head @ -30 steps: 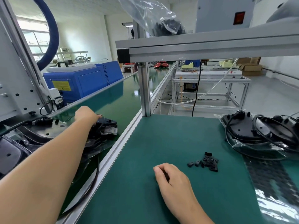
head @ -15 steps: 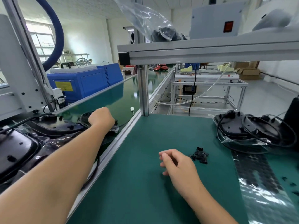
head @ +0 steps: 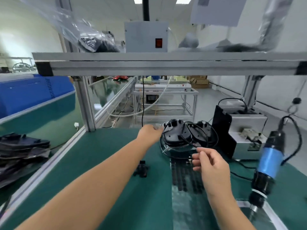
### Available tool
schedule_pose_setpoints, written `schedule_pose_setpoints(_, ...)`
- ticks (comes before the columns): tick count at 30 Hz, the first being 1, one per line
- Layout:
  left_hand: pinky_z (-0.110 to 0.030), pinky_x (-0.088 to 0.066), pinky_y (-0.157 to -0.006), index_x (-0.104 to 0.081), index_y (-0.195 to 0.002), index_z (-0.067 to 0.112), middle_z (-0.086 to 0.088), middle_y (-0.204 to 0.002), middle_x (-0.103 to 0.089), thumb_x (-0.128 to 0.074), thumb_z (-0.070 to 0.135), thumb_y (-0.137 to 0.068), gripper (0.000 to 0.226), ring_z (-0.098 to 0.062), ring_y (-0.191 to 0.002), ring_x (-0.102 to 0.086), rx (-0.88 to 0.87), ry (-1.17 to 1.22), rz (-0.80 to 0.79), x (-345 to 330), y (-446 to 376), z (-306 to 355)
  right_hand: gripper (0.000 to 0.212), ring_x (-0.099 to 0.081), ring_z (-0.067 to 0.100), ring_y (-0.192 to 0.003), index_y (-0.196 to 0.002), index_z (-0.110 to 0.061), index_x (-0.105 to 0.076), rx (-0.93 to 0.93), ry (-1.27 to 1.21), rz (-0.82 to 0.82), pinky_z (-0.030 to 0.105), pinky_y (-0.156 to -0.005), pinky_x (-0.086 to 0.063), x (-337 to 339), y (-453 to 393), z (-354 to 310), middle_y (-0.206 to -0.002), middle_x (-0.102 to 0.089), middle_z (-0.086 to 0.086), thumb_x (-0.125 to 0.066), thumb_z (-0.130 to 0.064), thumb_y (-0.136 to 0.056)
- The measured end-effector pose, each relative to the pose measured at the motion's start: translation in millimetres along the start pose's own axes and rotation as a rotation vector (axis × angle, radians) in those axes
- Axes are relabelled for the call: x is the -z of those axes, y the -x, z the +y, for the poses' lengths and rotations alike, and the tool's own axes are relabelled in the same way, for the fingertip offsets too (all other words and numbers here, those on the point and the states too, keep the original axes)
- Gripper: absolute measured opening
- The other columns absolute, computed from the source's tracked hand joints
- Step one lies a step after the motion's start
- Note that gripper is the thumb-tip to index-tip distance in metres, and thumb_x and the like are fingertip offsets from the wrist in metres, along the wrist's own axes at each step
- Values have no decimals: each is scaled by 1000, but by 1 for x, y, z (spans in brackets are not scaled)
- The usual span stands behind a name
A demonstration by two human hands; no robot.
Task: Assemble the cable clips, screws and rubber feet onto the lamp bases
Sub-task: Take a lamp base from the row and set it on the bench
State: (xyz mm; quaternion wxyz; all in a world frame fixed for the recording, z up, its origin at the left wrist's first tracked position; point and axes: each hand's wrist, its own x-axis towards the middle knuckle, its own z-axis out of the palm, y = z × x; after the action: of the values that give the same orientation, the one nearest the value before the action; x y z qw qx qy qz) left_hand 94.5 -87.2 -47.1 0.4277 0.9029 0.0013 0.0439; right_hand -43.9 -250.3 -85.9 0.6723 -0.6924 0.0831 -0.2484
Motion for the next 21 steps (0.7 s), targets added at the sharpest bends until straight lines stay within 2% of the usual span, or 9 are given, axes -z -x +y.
schedule_pose_setpoints(2, -21, -24, -44, -31, -50, 16, 2, -46, -33, -54, 35, -93, 52, -21, -48, -38, -16, -16, 31, -31, -6, 19, 24, -65, 3, -68, -90, -26, -66, 8, 12, 60, 22, -58, -49, 4, -3, 6, -77, -71, -5, -48, -11, -97)
schedule_pose_setpoints(4, -24, -37, -54, -47, -58, 11, -1, -58, -49, -54, 41, -90, 44, -26, -67, -52, -10, -72, 27, -56, -12, 35, 24, -64, 1, -68, -89, -28, -64, 29, 36, 115, 23, -59, -49, 7, -7, 7, -76, -70, -6, -48, -12, -97)
schedule_pose_setpoints(6, -32, -46, -80, -61, -96, 3, -8, -96, -63, -50, 54, -89, 53, -31, -101, -56, 68, -181, 31, -71, -21, 43, 24, -64, 0, -70, -89, -30, -63, 42, 52, 134, 22, -59, -49, 9, -10, 8, -77, -69, -7, -48, -13, -97)
schedule_pose_setpoints(8, -37, -45, -96, -56, -122, 1, -14, -120, -60, -47, 59, -89, 68, -33, -117, -51, 182, -205, 50, -76, -33, 42, 24, -63, 0, -72, -89, -32, -62, 53, 74, 128, 20, -58, -50, 10, -11, 10, -77, -69, -8, -48, -14, -97)
schedule_pose_setpoints(11, -35, -46, -92, -54, -127, 7, -12, -123, -59, -55, 50, -87, 59, -30, -115, -54, 279, -230, 75, -77, -46, 32, 25, -63, 0, -73, -89, -35, -61, 53, 103, 110, 21, -60, -52, 12, -12, 12, -79, -69, -9, -48, -16, -98)
schedule_pose_setpoints(14, -36, -51, -91, -52, -128, 2, -15, -120, -61, -69, 56, -79, 75, -32, -106, -62, 395, -26, 26, -71, -53, 23, 25, -63, 2, -74, -89, -36, -60, 32, 121, 87, 24, -65, -53, 11, -12, 14, -81, -69, -9, -47, -17, -98)
schedule_pose_setpoints(17, -43, -41, -107, -38, -143, 6, -15, -144, -45, -76, 58, -72, 95, -33, -128, -48, 473, 208, -128, -64, -56, 20, 25, -62, 5, -71, -90, -34, -61, 34, 109, 85, 26, -62, -54, 12, -11, 15, -81, -69, -8, -47, -16, -97)
schedule_pose_setpoints(19, -42, -37, -111, -33, -148, 10, -14, -150, -38, -72, 54, -78, 91, -32, -134, -42, 466, 306, -261, -64, -60, 18, 25, -62, 7, -69, -90, -34, -61, 51, 106, 82, 23, -59, -52, 12, -11, 14, -80, -68, -8, -47, -15, -97)
schedule_pose_setpoints(21, -35, -53, -90, -48, -136, 9, -13, -132, -56, -73, 43, -81, 69, -30, -112, -60, 466, 444, -284, -62, -61, 18, 25, -62, 8, -69, -90, -34, -60, 63, 108, 79, 22, -59, -52, 11, -10, 14, -80, -68, -8, -47, -15, -98)
